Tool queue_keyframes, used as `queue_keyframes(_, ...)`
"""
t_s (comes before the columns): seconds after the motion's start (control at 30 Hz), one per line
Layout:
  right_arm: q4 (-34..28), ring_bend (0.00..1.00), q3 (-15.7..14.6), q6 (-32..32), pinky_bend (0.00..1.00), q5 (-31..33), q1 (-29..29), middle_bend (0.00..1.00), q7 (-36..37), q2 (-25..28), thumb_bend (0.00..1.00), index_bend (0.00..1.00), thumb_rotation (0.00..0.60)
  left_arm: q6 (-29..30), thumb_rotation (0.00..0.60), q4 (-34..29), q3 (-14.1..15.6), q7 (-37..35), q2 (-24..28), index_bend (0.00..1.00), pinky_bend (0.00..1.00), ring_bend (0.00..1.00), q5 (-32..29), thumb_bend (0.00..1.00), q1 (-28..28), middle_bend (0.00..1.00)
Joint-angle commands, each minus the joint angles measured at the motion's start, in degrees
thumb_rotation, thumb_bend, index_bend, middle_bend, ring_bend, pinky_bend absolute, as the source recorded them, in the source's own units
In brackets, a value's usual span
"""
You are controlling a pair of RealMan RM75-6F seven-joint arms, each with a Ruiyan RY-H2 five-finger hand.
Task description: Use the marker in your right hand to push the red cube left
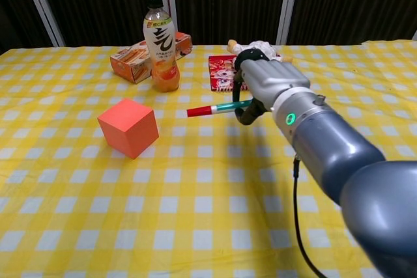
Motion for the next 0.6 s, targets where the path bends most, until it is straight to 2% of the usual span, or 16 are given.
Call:
queue_keyframes(0.03,-5.0,0.00,-3.1,2.2,0.00,-1.8,-3.9,0.14,-0.3,5.8,0.56,0.55,0.600,0.1,0.600,0.0,0.1,0.3,-0.1,0.00,0.00,0.00,0.1,0.00,0.1,0.00)
queue_keyframes(0.17,-7.7,0.00,-5.5,3.2,0.00,-2.3,-7.6,0.14,1.1,10.9,0.56,0.55,0.600,0.1,0.600,-0.1,0.1,0.9,-0.2,0.00,0.00,0.00,0.0,0.00,0.2,0.00)
queue_keyframes(0.3,-7.7,0.00,-6.8,2.9,0.00,-1.8,-10.3,0.14,3.4,14.0,0.56,0.55,0.600,0.3,0.600,-0.3,0.1,1.7,-0.4,0.00,0.00,0.00,-0.1,0.00,0.3,0.00)
queue_keyframes(0.6,-4.3,0.00,-8.1,0.7,0.00,-0.4,-13.2,0.14,7.2,15.6,0.56,0.55,0.600,0.5,0.600,-0.6,-0.2,3.4,-0.9,0.00,0.00,0.00,-1.0,0.00,0.6,0.00)
